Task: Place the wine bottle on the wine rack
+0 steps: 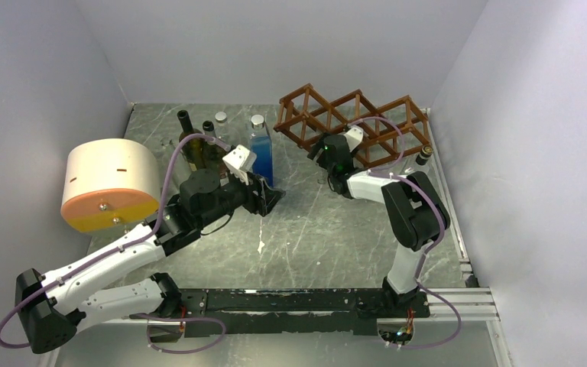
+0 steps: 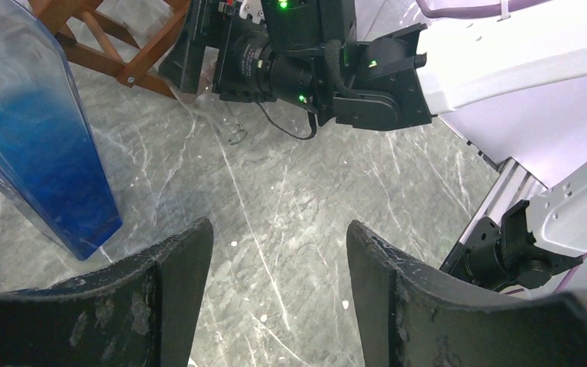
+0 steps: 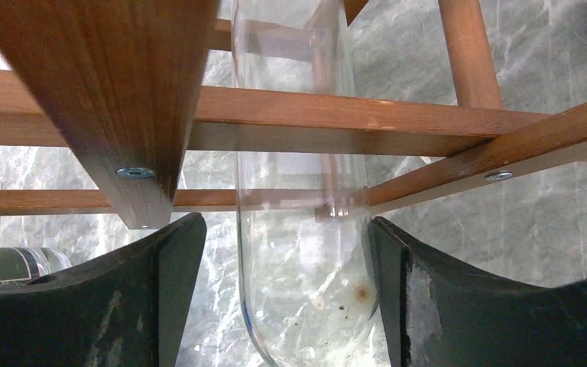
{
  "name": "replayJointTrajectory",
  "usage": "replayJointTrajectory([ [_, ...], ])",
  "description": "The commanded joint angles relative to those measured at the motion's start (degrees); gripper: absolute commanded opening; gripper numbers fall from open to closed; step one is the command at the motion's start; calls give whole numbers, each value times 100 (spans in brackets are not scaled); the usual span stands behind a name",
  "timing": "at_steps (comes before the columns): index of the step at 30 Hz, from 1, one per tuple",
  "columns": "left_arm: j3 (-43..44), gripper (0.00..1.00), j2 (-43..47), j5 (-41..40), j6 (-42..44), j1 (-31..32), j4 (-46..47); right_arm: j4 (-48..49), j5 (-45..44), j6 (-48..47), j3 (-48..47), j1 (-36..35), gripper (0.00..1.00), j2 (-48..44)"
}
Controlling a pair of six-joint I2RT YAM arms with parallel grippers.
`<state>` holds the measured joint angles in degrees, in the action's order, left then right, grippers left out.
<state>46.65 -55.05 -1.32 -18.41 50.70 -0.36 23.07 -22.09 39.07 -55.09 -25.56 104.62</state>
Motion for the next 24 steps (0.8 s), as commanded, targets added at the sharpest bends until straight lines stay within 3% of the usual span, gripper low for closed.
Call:
replayJointTrajectory([
  [1,146,69,4,-2,-57,-25,17,128,20,-119,-194,34,85,-103],
  [5,160,70,33,-113,-48,-24,-84,-92,91,-191,-114,34,95,-389],
  [9,82,72,136,-287,-66,-25,-91,-413,297,-288,136,33,98,-813],
  [19,-26,72,327,-494,-5,-23,-148,-1693,724,-547,586,34,95,-1594],
  [24,-10,72,329,-558,22,-25,-213,-1999,981,-638,528,27,86,-1509],
])
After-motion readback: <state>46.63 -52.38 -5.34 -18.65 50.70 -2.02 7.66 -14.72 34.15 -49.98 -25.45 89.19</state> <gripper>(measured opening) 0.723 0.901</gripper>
